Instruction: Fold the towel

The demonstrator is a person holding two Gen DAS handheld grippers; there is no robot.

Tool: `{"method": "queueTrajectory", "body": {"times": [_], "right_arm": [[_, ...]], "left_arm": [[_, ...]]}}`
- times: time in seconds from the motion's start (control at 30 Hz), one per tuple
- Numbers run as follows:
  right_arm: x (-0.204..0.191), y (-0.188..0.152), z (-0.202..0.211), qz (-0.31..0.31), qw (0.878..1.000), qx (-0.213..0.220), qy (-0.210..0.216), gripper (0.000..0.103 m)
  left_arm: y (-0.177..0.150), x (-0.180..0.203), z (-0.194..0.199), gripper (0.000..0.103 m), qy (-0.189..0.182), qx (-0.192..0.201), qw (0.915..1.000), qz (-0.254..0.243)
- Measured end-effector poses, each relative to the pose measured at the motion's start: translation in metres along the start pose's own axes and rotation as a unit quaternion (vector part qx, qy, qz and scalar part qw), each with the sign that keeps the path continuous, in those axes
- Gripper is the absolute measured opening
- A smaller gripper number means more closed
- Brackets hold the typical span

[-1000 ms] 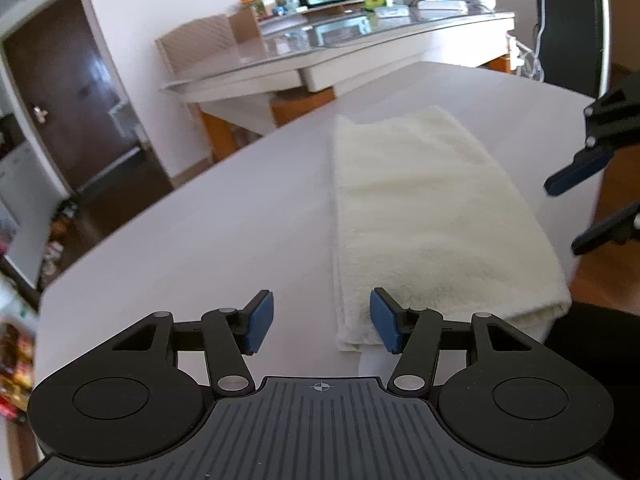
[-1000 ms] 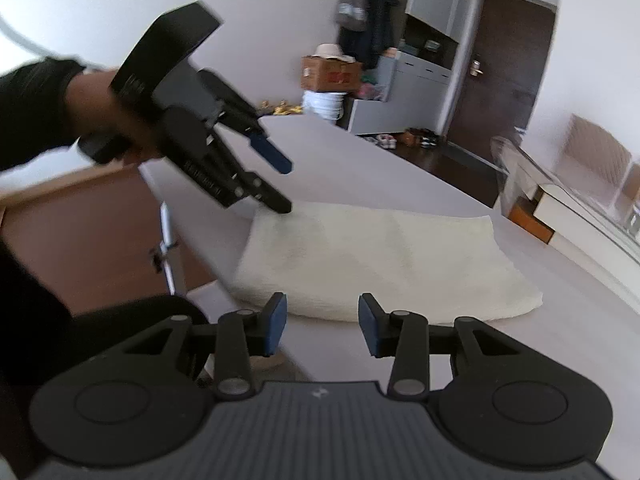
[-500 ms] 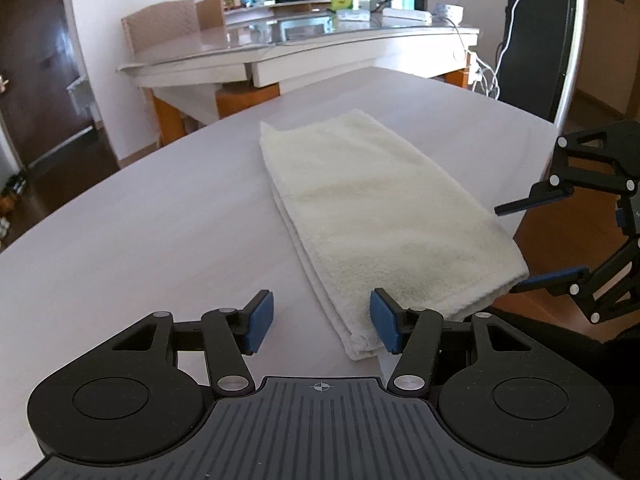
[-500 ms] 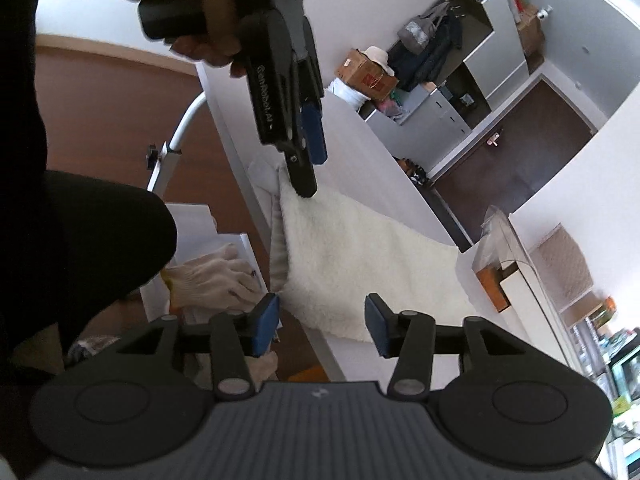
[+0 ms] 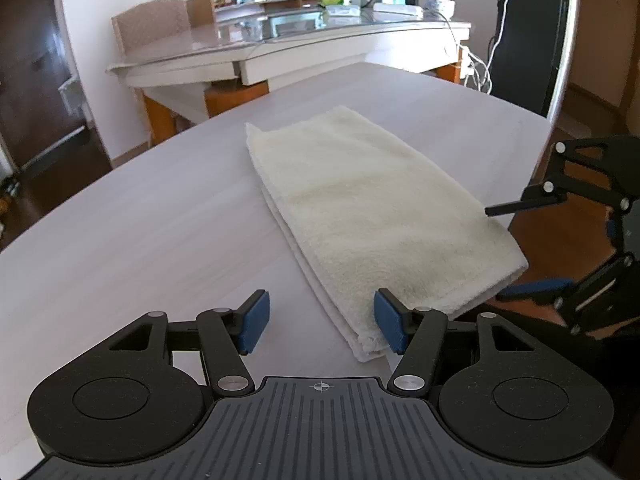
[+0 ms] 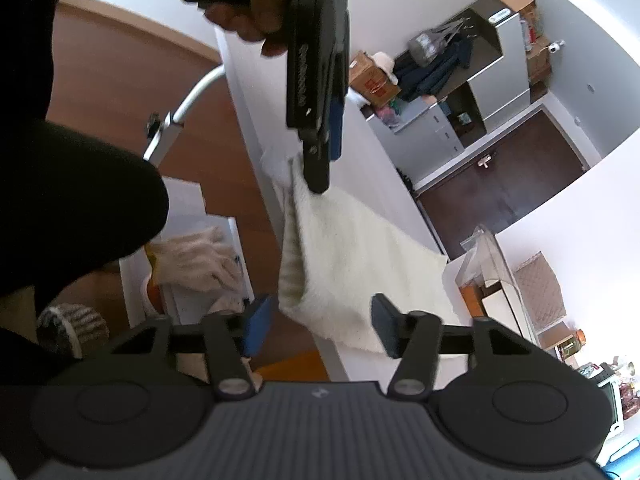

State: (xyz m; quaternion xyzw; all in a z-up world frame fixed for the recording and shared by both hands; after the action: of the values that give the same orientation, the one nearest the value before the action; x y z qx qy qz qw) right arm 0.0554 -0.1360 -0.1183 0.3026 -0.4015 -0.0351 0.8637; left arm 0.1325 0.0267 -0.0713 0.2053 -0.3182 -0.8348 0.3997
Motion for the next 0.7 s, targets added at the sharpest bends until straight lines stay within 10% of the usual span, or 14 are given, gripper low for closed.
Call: {"method": "queueTrajectory", "body": {"times": [0.3, 0.7], "right_arm": [[0.011, 0.003, 0.018, -0.022, 1.0, 0.0, 0.005, 0.018], [0.075, -0.001, 0.033, -0.181, 0.982, 0.006, 0.054, 0.015]], "left_arm": [[-0.003, 0.006, 0.008, 0.07, -0.003, 0.019, 0.9994, -0.029], [-0.014, 0.043, 0.052, 0.072, -0.045, 0.102, 0.9763, -0.185]]}}
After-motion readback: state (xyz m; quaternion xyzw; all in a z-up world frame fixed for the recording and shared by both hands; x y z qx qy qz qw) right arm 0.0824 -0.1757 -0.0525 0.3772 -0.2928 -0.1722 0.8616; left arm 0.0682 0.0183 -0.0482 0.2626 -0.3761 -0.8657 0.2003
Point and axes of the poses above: each gripper's, at about its wrist camera, not at the fingertips, and z roughly against the way its jaws point, x to its right, y to its top, the point moved 6 cm from there along -z, roughly the way its jaws point, and after that the axes turned 3 degrees about -z, right-handed, at the moved point
